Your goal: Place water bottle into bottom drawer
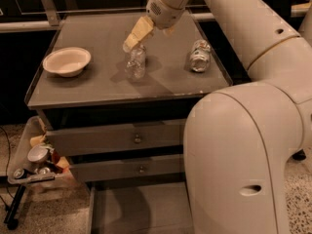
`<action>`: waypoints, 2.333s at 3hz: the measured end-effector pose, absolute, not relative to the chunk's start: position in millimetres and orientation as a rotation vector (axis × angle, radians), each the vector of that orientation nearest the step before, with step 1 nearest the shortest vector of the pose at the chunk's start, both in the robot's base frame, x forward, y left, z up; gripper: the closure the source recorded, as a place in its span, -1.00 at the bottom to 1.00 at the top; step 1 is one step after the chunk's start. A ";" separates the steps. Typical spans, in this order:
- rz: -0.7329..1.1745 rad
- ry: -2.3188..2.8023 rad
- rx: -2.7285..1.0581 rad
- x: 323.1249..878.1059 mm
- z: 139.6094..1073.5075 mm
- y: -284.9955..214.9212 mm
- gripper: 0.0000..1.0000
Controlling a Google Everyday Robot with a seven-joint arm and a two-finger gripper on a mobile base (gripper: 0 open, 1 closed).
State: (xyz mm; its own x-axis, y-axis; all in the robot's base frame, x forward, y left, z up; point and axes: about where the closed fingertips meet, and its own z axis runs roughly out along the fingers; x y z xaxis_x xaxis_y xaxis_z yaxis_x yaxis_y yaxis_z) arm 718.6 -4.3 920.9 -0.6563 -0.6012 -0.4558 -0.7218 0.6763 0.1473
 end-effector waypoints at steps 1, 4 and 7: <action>0.453 2.542 -1.007 723.7 912.3 17.6 -1.00; 0.468 2.654 -0.951 737.3 857.9 50.9 -1.00; 0.506 2.711 -0.943 740.5 825.3 67.2 -0.51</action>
Offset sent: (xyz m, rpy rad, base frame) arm 0.0150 0.0503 -0.0281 -0.0314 0.0627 -0.0769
